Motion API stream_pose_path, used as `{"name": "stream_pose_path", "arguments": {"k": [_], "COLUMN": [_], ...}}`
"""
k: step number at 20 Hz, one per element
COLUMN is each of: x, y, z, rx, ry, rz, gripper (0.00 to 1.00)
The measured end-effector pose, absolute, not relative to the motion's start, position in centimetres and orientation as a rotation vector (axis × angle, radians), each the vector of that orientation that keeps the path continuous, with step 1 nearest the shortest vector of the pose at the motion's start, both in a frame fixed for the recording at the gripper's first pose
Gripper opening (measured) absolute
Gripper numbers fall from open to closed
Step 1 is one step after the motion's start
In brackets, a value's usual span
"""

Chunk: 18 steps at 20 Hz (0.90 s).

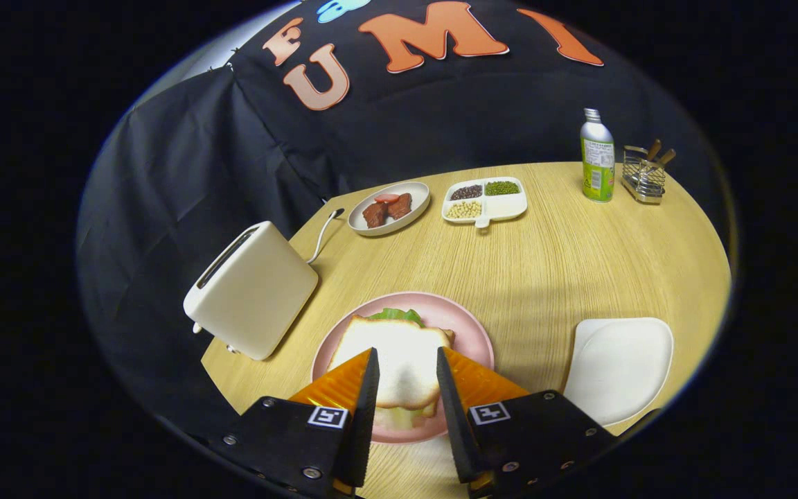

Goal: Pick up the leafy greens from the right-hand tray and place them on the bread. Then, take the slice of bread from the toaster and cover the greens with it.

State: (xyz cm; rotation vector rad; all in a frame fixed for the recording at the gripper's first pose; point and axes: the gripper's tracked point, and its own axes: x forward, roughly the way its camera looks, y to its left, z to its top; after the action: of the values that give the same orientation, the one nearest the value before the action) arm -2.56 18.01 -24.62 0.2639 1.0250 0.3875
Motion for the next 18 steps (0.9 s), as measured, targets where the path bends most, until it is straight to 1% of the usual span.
{"name": "stream_pose_path", "arguments": {"k": [3,7,10,13,18], "x": [-1.8,0.2,1.7,2.5,3.0], "y": [17.9,16.7,15.3,14.7,15.4], "z": [-23.0,-19.6,-16.8,-13.8,-9.6], "rx": [0.307,0.269,0.199,0.155,0.119], "ry": [0.981,0.837,0.706,0.580,0.424], "rz": [0.393,0.359,0.309,0.273,0.273], "gripper": [0.50,0.50,0.56,0.60,0.67]}}
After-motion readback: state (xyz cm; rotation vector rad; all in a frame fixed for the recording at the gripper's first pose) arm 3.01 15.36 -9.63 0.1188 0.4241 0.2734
